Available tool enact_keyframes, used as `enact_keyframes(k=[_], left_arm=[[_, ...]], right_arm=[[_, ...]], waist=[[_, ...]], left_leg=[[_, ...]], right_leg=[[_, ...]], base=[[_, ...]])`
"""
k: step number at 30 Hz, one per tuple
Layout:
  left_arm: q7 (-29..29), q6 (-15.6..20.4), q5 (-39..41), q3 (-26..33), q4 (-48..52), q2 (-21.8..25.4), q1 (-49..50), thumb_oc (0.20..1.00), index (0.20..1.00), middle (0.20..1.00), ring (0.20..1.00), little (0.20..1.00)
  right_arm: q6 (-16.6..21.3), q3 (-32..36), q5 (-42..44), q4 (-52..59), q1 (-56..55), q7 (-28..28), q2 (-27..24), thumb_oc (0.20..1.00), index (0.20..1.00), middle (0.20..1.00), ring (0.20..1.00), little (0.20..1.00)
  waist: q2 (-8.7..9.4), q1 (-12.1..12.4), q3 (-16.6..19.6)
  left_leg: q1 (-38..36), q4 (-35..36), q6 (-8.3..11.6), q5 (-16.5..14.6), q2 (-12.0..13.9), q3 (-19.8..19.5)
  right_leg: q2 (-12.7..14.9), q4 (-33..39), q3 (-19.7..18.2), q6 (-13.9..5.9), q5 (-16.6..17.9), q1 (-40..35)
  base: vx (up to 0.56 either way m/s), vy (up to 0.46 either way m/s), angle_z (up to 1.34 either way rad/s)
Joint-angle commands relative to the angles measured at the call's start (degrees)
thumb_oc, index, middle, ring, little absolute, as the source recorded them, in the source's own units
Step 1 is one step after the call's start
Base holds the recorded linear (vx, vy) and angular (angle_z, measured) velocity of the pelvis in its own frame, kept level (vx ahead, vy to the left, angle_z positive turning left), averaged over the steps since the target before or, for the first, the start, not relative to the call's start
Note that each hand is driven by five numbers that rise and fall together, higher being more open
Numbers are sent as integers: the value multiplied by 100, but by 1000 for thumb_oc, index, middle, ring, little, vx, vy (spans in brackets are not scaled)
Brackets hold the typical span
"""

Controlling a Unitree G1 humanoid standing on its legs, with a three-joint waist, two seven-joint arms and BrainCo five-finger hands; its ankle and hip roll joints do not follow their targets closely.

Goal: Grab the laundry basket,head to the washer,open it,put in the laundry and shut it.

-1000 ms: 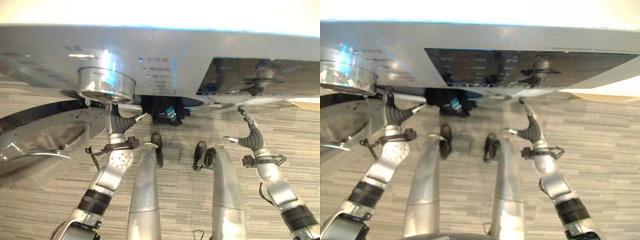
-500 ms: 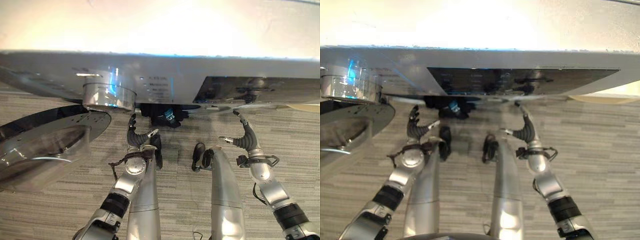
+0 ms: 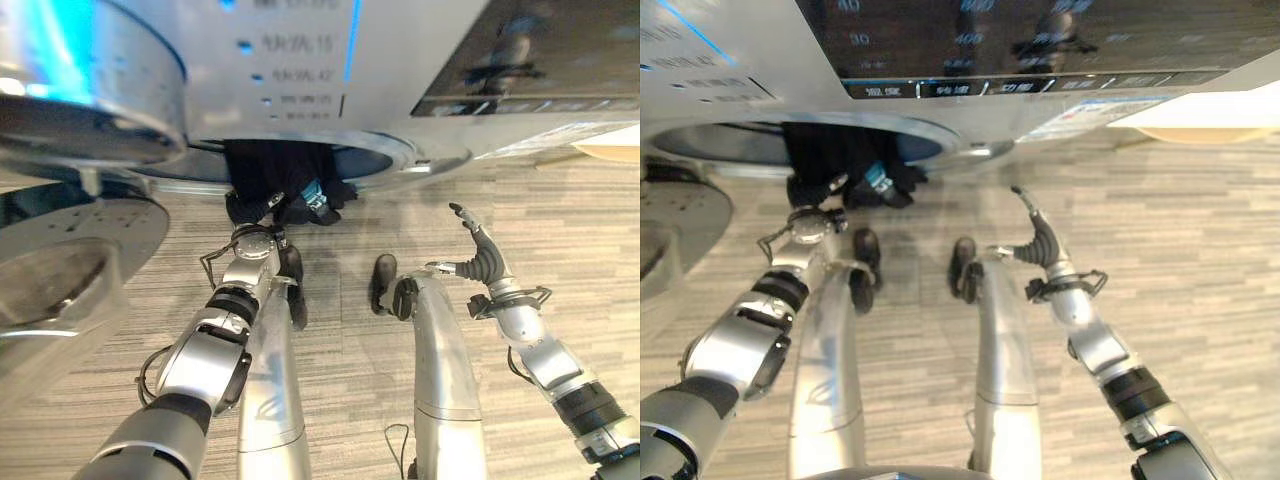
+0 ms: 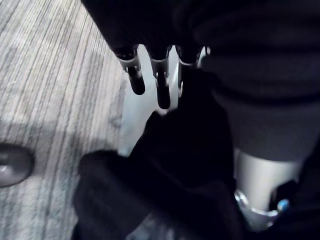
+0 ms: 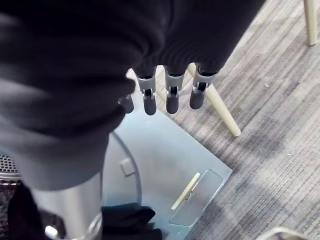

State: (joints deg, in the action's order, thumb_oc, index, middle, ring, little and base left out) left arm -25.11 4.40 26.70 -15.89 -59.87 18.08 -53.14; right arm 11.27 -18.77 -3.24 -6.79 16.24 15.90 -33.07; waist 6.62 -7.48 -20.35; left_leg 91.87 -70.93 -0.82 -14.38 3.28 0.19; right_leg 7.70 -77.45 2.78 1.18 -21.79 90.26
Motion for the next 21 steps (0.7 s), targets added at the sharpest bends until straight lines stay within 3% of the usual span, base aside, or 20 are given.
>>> enact_keyframes(k=[1, 5, 9, 10, 14, 21], left_arm=[[314, -162, -34, -158, -445, -537, -130, 1000, 1000, 1000, 1000, 1000], [916, -166, 508, -443, -107, -614, -294, 1000, 1000, 1000, 1000, 1000], [1003, -145, 220, -733, 274, -597, -398, 1000, 1000, 1000, 1000, 1000], [904, -93, 218, -704, 330, -594, -438, 200, 200, 200, 200, 200], [659, 111, 528, -528, 623, -555, -418, 200, 200, 200, 200, 200], [345, 647, 1209, -184, 1991, -253, 70, 200, 200, 200, 200, 200]], right_arm=[[284, 62, 309, 699, -129, -48, -161, 1000, 1000, 1000, 1000, 1000], [181, 27, 376, 741, 220, -69, -197, 1000, 1000, 1000, 1000, 1000], [173, 60, 339, 763, 267, -122, -170, 1000, 1000, 1000, 1000, 1000], [179, 65, 311, 765, 261, -112, -176, 1000, 1000, 1000, 1000, 1000], [190, 68, 216, 778, 178, -81, -194, 1000, 1000, 1000, 1000, 1000], [161, 214, 39, 652, -31, 44, -122, 1000, 1000, 1000, 1000, 1000]], waist=[[-180, -46, -144], [-164, -76, -287], [-191, -90, -229], [-196, -87, -198], [-219, -77, -116], [-319, 2, 112]], left_leg=[[-191, -34, -227, -395, 44, -471], [-191, 146, -266, -317, 18, -450], [-191, 207, -232, -264, -16, -445], [-191, 241, -220, -251, -22, -453], [-191, 265, -197, -237, -35, -455], [-191, 220, -169, -253, -66, -440]], right_leg=[[-28, 901, 45, -107, 664, -340], [-106, 1099, -23, -140, 817, -323], [-134, 1146, -31, -129, 846, -298], [-142, 1165, -32, -130, 853, -294], [-151, 1175, -18, -128, 857, -274], [-126, 1093, 9, -122, 804, -269]], base=[[-29, 9, 3], [-66, 29, -4], [-11, -9, -3], [0, -22, 5], [0, 0, 0], [2, -2, 2]])
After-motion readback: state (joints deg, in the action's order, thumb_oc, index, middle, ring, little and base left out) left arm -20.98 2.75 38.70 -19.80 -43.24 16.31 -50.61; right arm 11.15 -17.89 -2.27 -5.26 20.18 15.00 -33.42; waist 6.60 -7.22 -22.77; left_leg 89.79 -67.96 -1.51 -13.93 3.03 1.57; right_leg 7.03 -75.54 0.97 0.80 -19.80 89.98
